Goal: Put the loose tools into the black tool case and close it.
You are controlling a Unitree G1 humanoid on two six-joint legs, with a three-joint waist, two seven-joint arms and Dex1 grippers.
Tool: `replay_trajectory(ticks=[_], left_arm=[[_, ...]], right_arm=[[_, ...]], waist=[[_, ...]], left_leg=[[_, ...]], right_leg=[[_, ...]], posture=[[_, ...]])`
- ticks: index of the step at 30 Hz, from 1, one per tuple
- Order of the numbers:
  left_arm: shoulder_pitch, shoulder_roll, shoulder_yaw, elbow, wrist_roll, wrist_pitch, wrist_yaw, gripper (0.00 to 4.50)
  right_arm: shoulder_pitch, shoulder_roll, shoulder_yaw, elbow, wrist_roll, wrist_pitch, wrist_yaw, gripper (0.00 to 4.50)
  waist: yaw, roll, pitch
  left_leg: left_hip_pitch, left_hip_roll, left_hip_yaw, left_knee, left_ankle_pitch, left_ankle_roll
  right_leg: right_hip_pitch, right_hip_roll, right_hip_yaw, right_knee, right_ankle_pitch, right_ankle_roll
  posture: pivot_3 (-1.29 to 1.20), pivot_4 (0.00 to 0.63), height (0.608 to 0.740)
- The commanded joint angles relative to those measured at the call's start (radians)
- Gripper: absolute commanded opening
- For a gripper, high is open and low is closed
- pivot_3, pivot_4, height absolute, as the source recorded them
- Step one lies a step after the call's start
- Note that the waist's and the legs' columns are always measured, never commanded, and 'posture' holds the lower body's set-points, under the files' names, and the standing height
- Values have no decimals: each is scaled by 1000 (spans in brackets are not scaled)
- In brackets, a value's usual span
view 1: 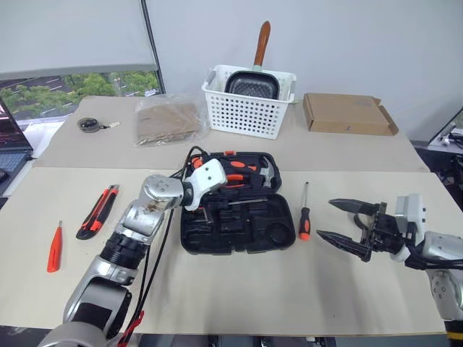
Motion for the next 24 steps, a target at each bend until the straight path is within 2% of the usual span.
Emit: replay_trajectory(ticks=[1,7,10,14,17,20,24], left_arm=[[1,-14,-40,91,51,-81,12,99],[15,-22,-113,204,141,-203,19,99],[29,-30,-111,228,155,-225,41,99],[30,-53,-7,184,63,-178,58,99],[28,-51,73,121,-20,-184,40,99],[32,-28,142,26,-116,-163,-11,99],[59,48,209,-150,-288,-65,-158,99]], right_arm=[[7,0,-38,-31,7,-29,-9,4500],[27,-12,-44,-34,-6,-25,-22,4500],[39,-22,-35,-39,-25,-6,-44,4500],[22,5,-3,-65,-67,58,-171,4500],[-18,42,20,-61,-118,152,-339,4500],[-67,74,52,-76,-117,274,-439,4500],[-161,142,90,-100,-119,464,-612,4500]], waist=[[0,0,0],[2,1,-1],[2,3,-5],[1,6,-7],[-1,5,-6],[-11,4,-6],[-25,2,-5]], left_leg=[[0,0,0,0,0,0],[10,1,-1,0,-1,1],[11,0,-2,0,-2,2],[11,0,-1,0,-2,3],[10,0,-2,0,-2,0],[6,0,-1,0,0,1],[-4,0,-1,0,4,-2]], right_leg=[[0,0,0,0,0,0],[11,-2,0,-2,0,0],[13,-5,-1,-2,0,0],[13,-7,0,-2,1,2],[11,-6,-1,-1,1,2],[6,-6,-1,1,1,2],[-5,-5,0,4,2,0]], posture=[[0,150,700],[0,150,700],[0,150,700],[0,150,700],[0,150,700],[0,150,700],[0,150,700]])
